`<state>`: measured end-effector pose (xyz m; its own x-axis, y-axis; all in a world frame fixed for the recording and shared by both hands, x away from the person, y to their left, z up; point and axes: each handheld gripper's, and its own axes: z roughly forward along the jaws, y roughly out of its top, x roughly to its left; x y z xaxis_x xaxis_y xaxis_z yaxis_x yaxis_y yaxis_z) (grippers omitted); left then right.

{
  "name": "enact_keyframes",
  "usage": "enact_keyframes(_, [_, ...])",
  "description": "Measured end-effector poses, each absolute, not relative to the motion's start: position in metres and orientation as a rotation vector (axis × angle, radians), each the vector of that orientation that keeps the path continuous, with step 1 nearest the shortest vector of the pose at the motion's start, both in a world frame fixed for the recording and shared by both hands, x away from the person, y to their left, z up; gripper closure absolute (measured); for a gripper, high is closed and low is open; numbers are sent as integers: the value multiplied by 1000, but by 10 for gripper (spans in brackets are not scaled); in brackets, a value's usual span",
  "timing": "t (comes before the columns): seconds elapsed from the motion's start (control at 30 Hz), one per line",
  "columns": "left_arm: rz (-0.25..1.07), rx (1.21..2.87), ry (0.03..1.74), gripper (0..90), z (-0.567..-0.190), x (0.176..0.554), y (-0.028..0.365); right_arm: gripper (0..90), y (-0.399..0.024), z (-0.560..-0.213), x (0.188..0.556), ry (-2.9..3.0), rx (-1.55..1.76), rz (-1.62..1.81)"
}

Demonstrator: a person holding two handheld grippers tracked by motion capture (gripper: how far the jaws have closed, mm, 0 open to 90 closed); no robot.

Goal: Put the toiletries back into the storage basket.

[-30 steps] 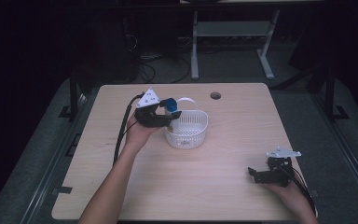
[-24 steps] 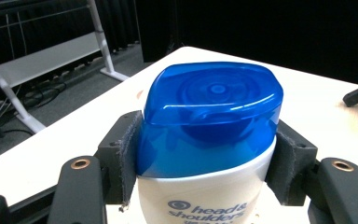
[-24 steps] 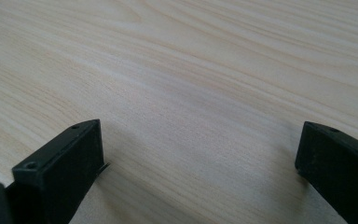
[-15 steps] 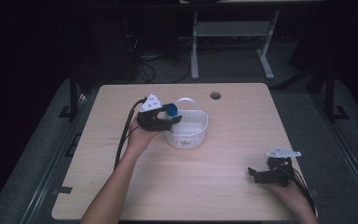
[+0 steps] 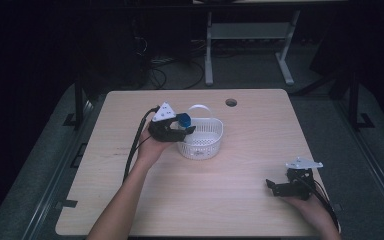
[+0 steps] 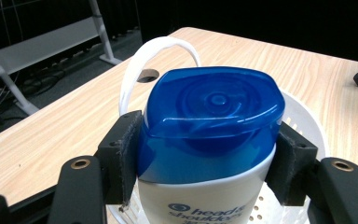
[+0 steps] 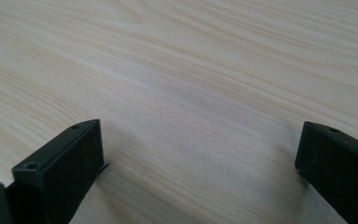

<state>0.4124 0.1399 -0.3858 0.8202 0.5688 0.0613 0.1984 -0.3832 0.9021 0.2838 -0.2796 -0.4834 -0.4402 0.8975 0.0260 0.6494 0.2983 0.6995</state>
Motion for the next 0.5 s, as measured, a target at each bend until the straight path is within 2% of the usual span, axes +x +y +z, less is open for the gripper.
enact_keyframes(0.5, [434,1926,577,358,-390,412,144,5,-280,-483,284,2201,1389,919])
